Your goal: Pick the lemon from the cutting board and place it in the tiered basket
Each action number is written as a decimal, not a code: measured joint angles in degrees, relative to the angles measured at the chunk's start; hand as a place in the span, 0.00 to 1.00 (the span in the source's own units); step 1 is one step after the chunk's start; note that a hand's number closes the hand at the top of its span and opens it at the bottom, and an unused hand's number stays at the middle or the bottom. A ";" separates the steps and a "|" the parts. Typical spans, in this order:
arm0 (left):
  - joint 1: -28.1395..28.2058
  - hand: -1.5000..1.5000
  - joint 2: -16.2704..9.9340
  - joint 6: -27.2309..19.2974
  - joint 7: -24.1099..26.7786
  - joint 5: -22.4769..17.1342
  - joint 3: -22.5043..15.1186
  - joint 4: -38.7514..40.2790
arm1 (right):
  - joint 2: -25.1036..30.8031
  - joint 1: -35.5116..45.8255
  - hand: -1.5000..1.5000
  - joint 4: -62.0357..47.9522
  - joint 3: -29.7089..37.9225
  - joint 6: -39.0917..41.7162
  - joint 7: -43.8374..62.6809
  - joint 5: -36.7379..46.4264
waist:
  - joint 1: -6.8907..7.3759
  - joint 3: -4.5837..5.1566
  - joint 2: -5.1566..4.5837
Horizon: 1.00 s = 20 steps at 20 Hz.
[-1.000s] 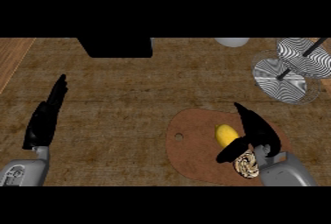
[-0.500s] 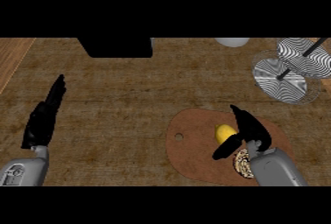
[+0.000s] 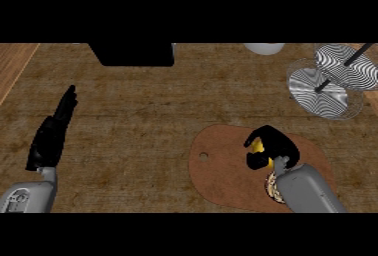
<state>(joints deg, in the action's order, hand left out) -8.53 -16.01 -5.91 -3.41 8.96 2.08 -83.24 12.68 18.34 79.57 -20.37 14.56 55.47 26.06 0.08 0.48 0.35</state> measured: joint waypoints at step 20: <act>-0.43 0.50 0.56 1.35 0.01 0.68 2.36 0.85 | 0.95 -6.35 1.00 18.82 -7.88 -2.03 -20.07 7.70 | -0.53 -0.52 -0.10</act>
<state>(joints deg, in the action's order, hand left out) -8.95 -15.45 -4.56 -3.40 9.63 4.44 -82.39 13.63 11.99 98.39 -28.26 12.53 35.40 33.75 -0.45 -0.03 0.25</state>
